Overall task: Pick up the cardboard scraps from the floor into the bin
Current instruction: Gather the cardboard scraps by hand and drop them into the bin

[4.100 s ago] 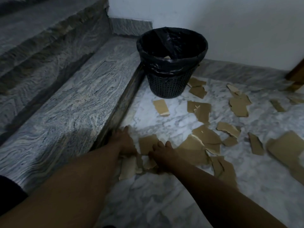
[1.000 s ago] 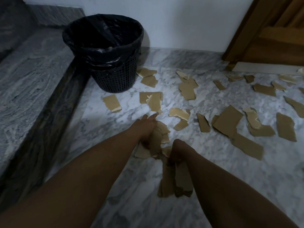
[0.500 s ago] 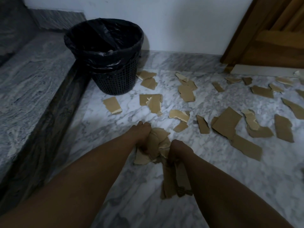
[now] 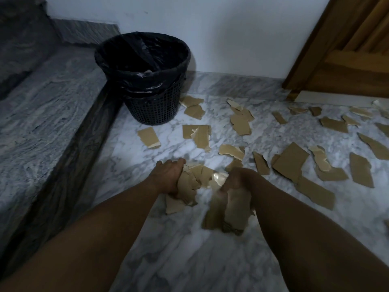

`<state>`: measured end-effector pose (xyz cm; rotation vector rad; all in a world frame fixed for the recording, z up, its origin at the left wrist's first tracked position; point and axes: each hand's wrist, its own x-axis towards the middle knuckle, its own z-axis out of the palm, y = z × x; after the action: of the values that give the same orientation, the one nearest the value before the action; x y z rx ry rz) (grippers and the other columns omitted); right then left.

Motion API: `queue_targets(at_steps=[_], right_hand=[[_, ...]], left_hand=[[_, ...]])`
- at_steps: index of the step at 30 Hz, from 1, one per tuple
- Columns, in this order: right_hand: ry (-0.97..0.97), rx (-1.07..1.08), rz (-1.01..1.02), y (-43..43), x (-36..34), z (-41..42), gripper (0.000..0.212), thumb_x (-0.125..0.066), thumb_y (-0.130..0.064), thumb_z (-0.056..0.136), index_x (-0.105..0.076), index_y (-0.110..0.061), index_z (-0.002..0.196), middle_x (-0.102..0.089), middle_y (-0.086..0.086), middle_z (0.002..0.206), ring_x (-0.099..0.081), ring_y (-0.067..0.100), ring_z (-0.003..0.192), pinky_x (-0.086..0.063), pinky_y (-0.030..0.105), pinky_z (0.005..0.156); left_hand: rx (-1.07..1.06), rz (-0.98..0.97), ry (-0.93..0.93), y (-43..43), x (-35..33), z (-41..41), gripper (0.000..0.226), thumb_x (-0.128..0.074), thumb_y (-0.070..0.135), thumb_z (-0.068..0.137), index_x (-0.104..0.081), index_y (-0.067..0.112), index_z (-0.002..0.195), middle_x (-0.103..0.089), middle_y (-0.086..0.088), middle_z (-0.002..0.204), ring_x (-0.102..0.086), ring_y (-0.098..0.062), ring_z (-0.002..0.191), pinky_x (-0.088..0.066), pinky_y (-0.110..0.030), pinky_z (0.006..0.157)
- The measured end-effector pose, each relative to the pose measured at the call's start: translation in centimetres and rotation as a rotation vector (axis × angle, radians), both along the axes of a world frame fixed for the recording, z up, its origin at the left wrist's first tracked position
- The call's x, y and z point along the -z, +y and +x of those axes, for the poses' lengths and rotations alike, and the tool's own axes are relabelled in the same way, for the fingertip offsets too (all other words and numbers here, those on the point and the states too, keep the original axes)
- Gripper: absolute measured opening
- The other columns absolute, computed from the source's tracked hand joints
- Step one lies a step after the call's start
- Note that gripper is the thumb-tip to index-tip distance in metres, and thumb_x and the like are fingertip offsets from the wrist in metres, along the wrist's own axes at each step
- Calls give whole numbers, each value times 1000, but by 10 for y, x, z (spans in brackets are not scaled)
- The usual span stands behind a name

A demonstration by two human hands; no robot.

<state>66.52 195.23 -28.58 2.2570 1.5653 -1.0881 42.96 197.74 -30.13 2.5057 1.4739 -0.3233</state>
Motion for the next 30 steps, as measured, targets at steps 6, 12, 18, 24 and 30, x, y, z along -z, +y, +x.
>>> queue_targets(at_steps=[6, 12, 18, 24, 30], right_hand=[[99, -2, 105, 18, -16, -29, 84, -85, -42, 74, -48, -1, 137, -52, 11, 137, -52, 30, 125, -45, 33, 99], [-13, -59, 160, 16, 9, -50, 78, -76, -54, 77, -51, -8, 134, -53, 12, 132, -50, 30, 125, -43, 38, 101], [76, -20, 124, 19, 33, -51, 81, -87, -42, 64, -50, -14, 130, -55, 7, 124, -56, 28, 115, -48, 47, 100], [248, -40, 82, 53, 23, -39, 64, -85, -29, 74, -56, -7, 126, -58, 11, 122, -59, 24, 106, -53, 34, 88], [481, 496, 247, 120, 0, -19, 67, -85, -27, 75, -58, 5, 127, -64, 14, 112, -64, 31, 96, -57, 41, 75]], left_hand=[[-41, -27, 63, 2, 7, -28, 77, -81, 49, 61, -46, 17, 120, -59, -7, 120, -55, -28, 112, -48, -41, 86], [-486, -115, -100, 8, 17, -54, 92, -83, 54, 61, -40, 12, 129, -55, -11, 126, -56, -33, 115, -49, -46, 91], [-557, 95, -59, 38, 13, -46, 99, -80, 57, 67, -34, 7, 140, -36, -9, 138, -37, -35, 124, -43, -49, 96], [-453, -43, 47, 93, 19, -41, 127, -81, 64, 55, -20, 10, 153, -7, -7, 158, -15, -37, 141, -28, -57, 110], [-297, -125, -32, 122, 32, -52, 95, -79, 56, 67, -44, 8, 140, -46, -14, 142, -43, -33, 132, -32, -48, 108]])
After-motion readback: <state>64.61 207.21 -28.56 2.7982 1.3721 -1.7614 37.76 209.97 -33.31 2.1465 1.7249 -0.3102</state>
